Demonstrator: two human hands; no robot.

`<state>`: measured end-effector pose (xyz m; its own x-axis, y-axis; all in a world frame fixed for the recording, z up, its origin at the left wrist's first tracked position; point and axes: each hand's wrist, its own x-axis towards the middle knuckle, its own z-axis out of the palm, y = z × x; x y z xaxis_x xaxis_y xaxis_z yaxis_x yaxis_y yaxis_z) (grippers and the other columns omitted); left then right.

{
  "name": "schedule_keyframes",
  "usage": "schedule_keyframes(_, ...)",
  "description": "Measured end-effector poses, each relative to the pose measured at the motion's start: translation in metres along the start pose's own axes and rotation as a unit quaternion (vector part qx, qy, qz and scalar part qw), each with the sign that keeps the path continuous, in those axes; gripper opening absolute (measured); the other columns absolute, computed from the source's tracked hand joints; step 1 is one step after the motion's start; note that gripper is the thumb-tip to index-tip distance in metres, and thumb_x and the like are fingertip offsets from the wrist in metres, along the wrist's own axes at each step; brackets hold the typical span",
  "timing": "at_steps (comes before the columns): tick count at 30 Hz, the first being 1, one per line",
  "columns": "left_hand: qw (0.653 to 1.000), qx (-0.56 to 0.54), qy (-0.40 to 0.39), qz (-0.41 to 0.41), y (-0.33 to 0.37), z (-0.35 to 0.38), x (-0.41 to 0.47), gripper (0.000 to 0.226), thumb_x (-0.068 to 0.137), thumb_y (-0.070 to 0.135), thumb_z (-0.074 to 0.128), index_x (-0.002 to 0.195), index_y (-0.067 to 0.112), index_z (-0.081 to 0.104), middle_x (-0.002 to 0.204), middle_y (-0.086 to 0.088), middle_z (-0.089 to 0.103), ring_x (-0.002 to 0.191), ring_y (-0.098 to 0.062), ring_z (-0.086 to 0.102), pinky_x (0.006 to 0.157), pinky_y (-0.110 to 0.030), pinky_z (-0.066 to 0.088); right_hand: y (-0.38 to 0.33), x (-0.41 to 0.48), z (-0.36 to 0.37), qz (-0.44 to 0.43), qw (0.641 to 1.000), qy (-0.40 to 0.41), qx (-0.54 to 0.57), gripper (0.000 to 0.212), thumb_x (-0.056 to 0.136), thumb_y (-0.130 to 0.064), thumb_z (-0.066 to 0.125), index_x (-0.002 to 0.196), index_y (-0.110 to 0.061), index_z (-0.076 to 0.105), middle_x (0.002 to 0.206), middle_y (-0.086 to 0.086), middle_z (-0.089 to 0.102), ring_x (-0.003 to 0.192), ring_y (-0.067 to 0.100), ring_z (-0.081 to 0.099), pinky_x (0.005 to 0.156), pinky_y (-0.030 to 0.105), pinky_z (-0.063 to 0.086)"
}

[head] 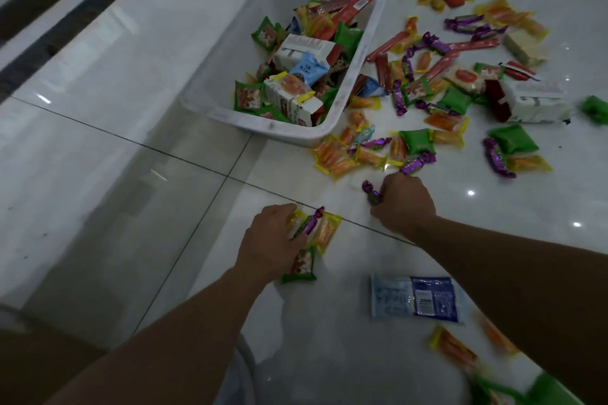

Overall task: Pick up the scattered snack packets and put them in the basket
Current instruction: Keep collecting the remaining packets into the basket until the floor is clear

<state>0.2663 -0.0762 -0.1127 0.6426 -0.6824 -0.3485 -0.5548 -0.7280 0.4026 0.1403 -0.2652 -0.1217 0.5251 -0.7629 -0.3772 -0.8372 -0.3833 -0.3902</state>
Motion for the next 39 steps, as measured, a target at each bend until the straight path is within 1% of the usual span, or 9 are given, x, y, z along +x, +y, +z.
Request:
schedule_keyframes(4,1.0,-0.001,-0.001,0.0,0.005,0.001,0.002,0.058,0.087,0.035,0.064,0.139,0.025,0.041,0.139,-0.003,0.043,0.125,-0.02,0.043,0.104,-0.039,0.039,0.003,-0.003,0.0,0.008,1.0,-0.027,-0.001,0.035,0.074,-0.023,0.072,0.103,-0.006,0.061,0.104,0.017,0.059,0.099,0.032,0.06,0.07,0.029,0.045)
schedule_keyframes(8,1.0,0.001,-0.007,0.004,0.01,0.007,0.005,0.057,0.087,0.035,0.062,0.14,0.025,0.041,0.137,-0.006,0.044,0.124,-0.023,0.041,0.099,-0.035,0.038,0.011,-0.005,0.0,-0.005,0.999,-0.035,0.001,0.026,0.082,-0.019,0.062,0.1,0.0,0.064,0.101,0.02,0.061,0.096,0.034,0.061,0.065,0.027,0.04)
schedule_keyframes(12,0.999,0.025,0.007,0.019,0.014,0.012,0.009,0.049,0.091,0.028,0.057,0.139,0.023,0.044,0.132,-0.008,0.047,0.12,-0.025,0.041,0.096,-0.034,0.039,0.018,-0.006,-0.008,-0.005,1.0,-0.024,0.003,0.02,0.084,-0.014,0.065,0.101,-0.005,0.068,0.1,0.016,0.065,0.092,0.029,0.063,0.065,0.025,0.042)
schedule_keyframes(18,0.999,0.032,-0.001,0.036,0.02,0.014,0.018,0.049,0.089,0.017,0.058,0.136,0.024,0.047,0.126,-0.011,0.046,0.118,-0.026,0.042,0.093,-0.037,0.044,0.027,-0.007,-0.022,-0.021,0.999,-0.007,0.025,0.021,0.086,-0.024,0.069,0.099,-0.008,0.073,0.095,0.014,0.067,0.084,0.024,0.06,0.065,0.023,0.041)
schedule_keyframes(21,0.998,0.045,-0.005,0.046,0.023,0.017,0.021,0.043,0.09,0.016,0.057,0.131,0.023,0.051,0.121,-0.012,0.046,0.115,-0.028,0.043,0.092,-0.038,0.045,0.033,-0.008,-0.026,-0.033,0.999,-0.011,0.034,0.018,0.085,-0.023,0.07,0.097,-0.01,0.076,0.088,0.014,0.07,0.076,0.019,0.058,0.064,0.024,0.043)
schedule_keyframes(24,0.998,0.04,-0.012,0.048,0.031,0.018,0.023,0.028,0.091,0.015,0.055,0.119,0.017,0.056,0.11,-0.014,0.051,0.105,-0.031,0.051,0.083,-0.039,0.047,0.036,-0.009,-0.03,-0.039,0.998,-0.007,0.047,0.015,0.084,-0.02,0.071,0.095,-0.011,0.077,0.085,0.013,0.071,0.079,0.021,0.061,0.065,0.025,0.046)
schedule_keyframes(28,0.997,0.05,-0.012,0.052,0.037,0.017,0.024,0.021,0.092,0.017,0.055,0.113,0.013,0.056,0.105,-0.015,0.055,0.095,-0.03,0.055,0.075,-0.037,0.047,0.039,-0.01,-0.033,-0.04,0.998,0.003,0.058,0.013,0.083,-0.017,0.071,0.091,-0.011,0.078,0.082,0.013,0.071,0.078,0.023,0.062,0.064,0.027,0.046)
schedule_keyframes(31,0.998,0.035,-0.01,0.06,0.039,0.014,0.023,0.017,0.092,0.014,0.054,0.108,0.011,0.057,0.099,-0.014,0.055,0.09,-0.029,0.053,0.07,-0.035,0.043,0.038,-0.01,-0.036,-0.047,0.997,0.013,0.061,0.012,0.083,-0.014,0.07,0.091,-0.01,0.078,0.079,0.013,0.07,0.072,0.019,0.057,0.061,0.024,0.041)
schedule_keyframes(39,0.997,-0.044,0.001,0.059,0.041,0.01,0.017,0.012,0.092,0.012,0.054,0.103,0.009,0.056,0.089,-0.012,0.059,0.082,-0.028,0.055,0.066,-0.037,0.044,0.035,-0.014,-0.042,-0.068,0.995,0.015,0.067,0.016,0.084,-0.011,0.068,0.097,-0.013,0.077,0.085,0.012,0.07,0.076,0.016,0.054,0.06,0.024,0.037)
